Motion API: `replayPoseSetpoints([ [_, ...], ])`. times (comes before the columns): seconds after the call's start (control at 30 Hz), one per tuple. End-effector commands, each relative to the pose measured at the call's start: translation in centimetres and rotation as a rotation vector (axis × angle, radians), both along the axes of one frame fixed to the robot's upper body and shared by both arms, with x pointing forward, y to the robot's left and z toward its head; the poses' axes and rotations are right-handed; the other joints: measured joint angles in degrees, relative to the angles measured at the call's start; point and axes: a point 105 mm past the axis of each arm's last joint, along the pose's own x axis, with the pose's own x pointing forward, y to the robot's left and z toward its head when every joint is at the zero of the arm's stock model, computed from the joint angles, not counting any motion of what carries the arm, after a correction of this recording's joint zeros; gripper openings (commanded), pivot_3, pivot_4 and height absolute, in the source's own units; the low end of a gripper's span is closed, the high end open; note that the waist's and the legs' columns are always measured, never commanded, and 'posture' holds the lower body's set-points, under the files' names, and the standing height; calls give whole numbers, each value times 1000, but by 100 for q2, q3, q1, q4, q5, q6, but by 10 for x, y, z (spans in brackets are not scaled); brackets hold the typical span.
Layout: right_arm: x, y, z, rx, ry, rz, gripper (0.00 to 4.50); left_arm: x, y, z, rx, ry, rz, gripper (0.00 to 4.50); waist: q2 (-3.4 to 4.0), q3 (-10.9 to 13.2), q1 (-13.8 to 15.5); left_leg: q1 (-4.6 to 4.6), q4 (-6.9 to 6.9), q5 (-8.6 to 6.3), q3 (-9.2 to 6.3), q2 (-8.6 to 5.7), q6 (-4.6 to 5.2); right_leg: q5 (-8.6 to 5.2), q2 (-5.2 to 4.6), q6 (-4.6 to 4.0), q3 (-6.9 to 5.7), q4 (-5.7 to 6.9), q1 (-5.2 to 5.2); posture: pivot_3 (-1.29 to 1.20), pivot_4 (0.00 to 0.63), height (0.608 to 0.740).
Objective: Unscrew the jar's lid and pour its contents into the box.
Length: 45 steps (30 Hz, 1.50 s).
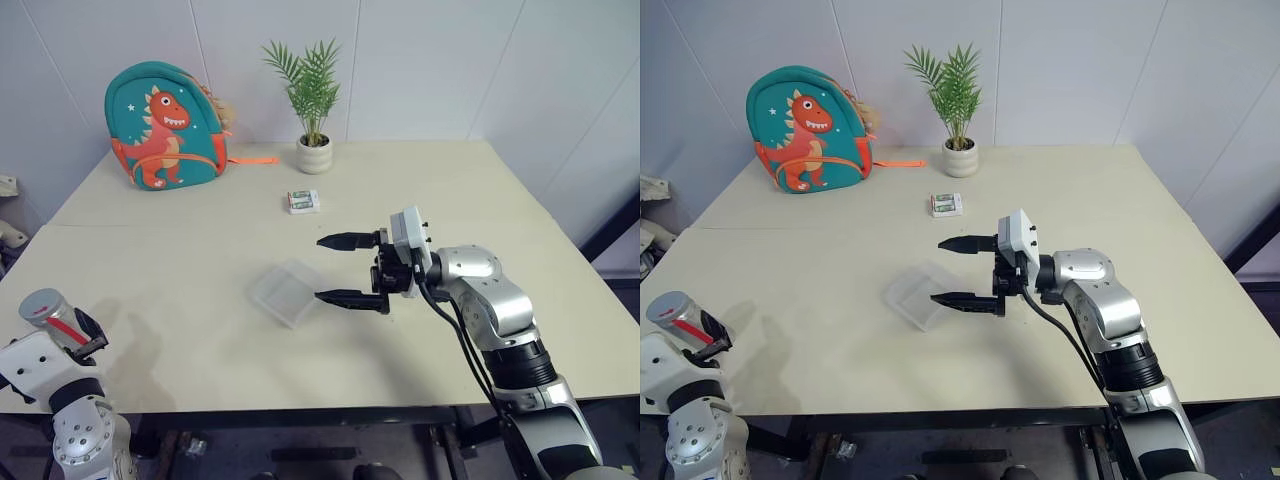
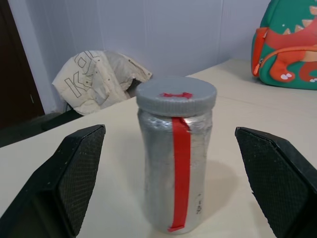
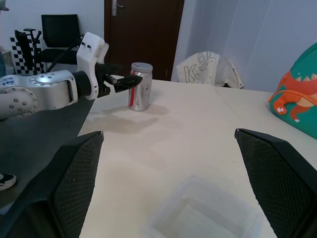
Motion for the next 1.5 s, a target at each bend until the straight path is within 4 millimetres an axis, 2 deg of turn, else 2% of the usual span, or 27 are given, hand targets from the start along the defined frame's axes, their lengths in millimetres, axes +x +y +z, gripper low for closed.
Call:
replayPoseSetpoints([
  [0.03,-6,-1,12,34,-35,12,4500,7,3,4,23,9,-10,4476,0,0,-7,0,0,0,0,0,0,0,0,0,0,0,0,0,150,740],
  [0.13,-6,-1,13,37,-33,9,4500,15,3,7,43,11,-17,4476,0,0,-5,-2,0,0,0,0,0,0,0,0,-1,-2,0,0,150,740],
  [0.43,-6,-2,14,40,-26,0,4500,22,23,6,32,11,49,4476,0,0,-4,-2,-6,-2,-2,2,-4,0,0,1,-4,-2,-4,0,150,740],
  [0.93,-8,-3,10,37,-5,-10,4500,22,46,9,-1,-10,92,4476,0,0,-2,-3,-8,-5,-2,3,-6,0,-3,1,-5,-5,-4,0,150,740],
  [0.97,-8,-3,10,37,-4,-10,4500,23,46,8,-1,-2,90,4095,0,0,-2,-3,-8,-5,-2,3,-6,0,-3,1,-6,-5,-4,0,150,740],
  [1.0,-8,-3,9,37,-4,-10,4500,24,46,7,-4,2,85,3948,0,0,-3,-3,-9,-5,-2,3,-6,0,-3,1,-6,-5,-4,0,150,740],
  [1.2,-8,-2,10,40,-3,-13,4500,27,46,0,-27,32,72,2215,0,0,-4,-3,-15,-6,-2,3,-7,0,-3,1,-6,-9,-5,0,150,740],
  [1.37,-9,-3,9,40,-4,-19,4500,30,43,-3,-54,30,51,2198,0,0,-3,-3,-16,-6,-2,3,-7,0,-4,0,-6,-9,-6,0,150,740],
  [1.43,-9,-4,10,40,-7,-26,4500,38,34,9,-27,-6,-25,2198,0,0,2,-3,-15,-6,-2,3,-8,0,-4,0,-6,-9,-6,0,150,740],
  [1.5,-9,-6,11,40,-12,-37,4500,50,16,29,12,-63,-160,2198,0,0,5,-3,-15,-6,-2,3,-8,0,-5,0,-7,-9,-6,0,150,740],
])
